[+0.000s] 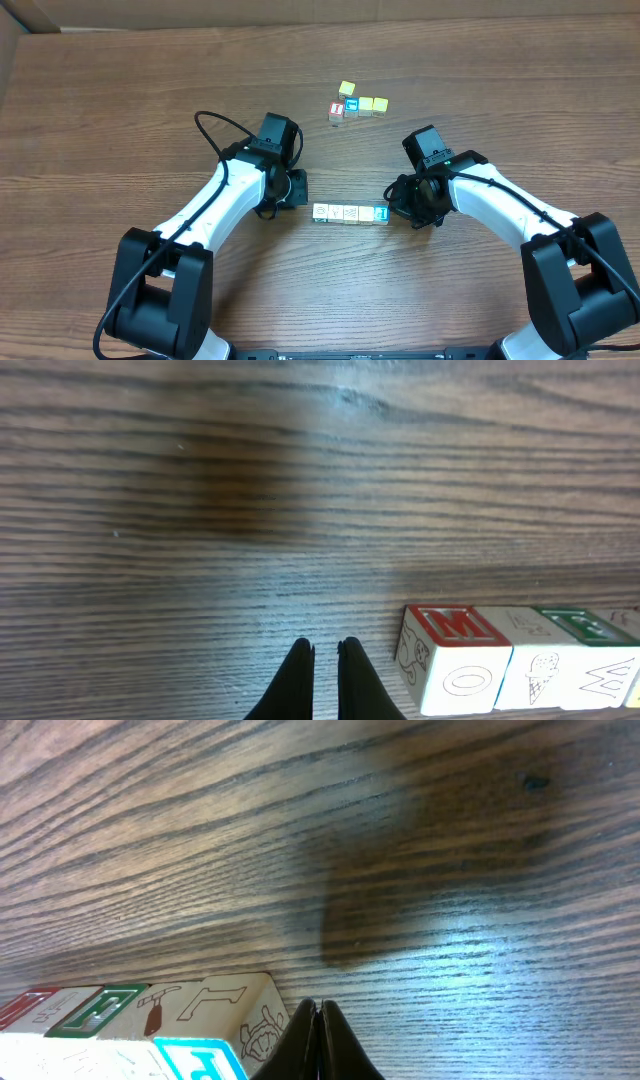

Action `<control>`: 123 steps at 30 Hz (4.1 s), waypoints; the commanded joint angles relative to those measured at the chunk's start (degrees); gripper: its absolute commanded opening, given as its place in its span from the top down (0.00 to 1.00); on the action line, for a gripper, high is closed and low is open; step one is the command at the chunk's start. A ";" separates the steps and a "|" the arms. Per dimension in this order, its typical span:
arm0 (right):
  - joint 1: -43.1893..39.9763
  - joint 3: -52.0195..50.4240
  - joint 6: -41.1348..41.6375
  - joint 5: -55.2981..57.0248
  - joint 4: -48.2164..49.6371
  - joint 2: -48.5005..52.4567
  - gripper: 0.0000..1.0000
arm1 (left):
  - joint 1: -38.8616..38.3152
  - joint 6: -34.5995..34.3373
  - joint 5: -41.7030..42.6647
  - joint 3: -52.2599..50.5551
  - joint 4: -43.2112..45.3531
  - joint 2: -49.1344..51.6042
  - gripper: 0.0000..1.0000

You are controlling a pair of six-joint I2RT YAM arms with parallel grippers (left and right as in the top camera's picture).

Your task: Flip 5 blocks

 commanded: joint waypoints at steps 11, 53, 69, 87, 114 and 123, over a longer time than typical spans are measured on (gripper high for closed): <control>1.38 -2.23 3.15 -0.33 2.25 -0.81 0.96 | -2.14 -0.28 -0.72 -1.38 1.86 3.91 0.96; 1.42 -2.23 3.56 -2.93 5.79 -0.81 0.96 | -0.20 -0.22 3.17 -0.94 2.14 4.81 0.96; 1.42 -2.23 3.54 -2.93 6.84 -0.81 0.96 | 4.57 2.43 3.23 -0.94 -0.79 4.81 0.96; 6.25 -2.23 6.32 -1.95 8.39 -0.81 0.96 | 4.59 3.08 4.83 -0.79 -1.55 4.81 0.96; 7.32 8.92 3.48 5.70 -11.47 2.62 0.96 | 3.85 -1.25 -2.25 8.17 -12.57 4.81 0.96; 8.81 6.40 6.75 7.41 -6.21 3.28 0.96 | 3.32 -0.20 0.13 4.70 -6.80 4.83 0.96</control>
